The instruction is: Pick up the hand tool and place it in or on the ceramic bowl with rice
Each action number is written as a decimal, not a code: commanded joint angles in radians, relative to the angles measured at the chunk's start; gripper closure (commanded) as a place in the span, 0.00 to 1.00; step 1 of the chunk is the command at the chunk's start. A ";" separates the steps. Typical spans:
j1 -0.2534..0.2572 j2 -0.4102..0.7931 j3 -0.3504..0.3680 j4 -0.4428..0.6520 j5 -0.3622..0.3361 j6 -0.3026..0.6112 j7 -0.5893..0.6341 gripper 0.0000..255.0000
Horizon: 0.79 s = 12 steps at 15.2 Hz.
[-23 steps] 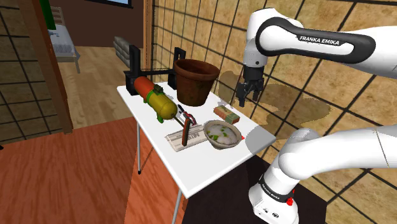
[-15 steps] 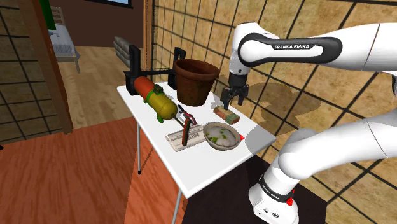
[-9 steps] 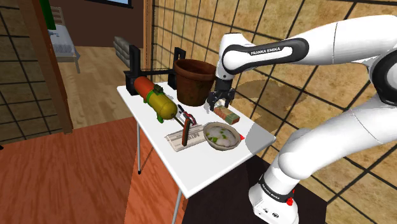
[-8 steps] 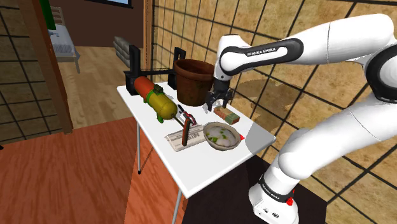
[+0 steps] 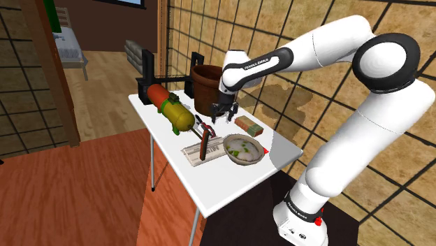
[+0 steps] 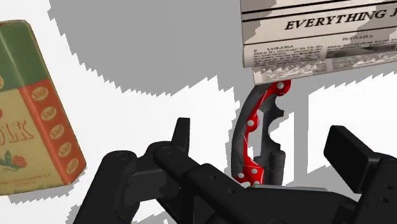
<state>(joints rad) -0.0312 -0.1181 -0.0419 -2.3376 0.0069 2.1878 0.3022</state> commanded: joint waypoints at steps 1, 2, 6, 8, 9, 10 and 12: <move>-0.002 0.068 -0.004 0.037 0.013 0.049 0.004 0.00; -0.003 0.104 -0.005 0.061 0.020 0.070 0.007 0.00; -0.007 0.250 -0.006 0.166 0.050 0.143 0.015 0.00; -0.009 0.295 -0.006 0.203 0.060 0.162 0.017 0.00; -0.010 0.304 -0.005 0.200 0.061 0.174 0.017 0.00; -0.010 0.313 -0.004 0.197 0.062 0.186 0.016 0.00; -0.010 0.332 -0.003 0.192 0.065 0.210 0.014 0.00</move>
<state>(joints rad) -0.0408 0.2041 -0.0442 -2.1450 0.0706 2.3888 0.3159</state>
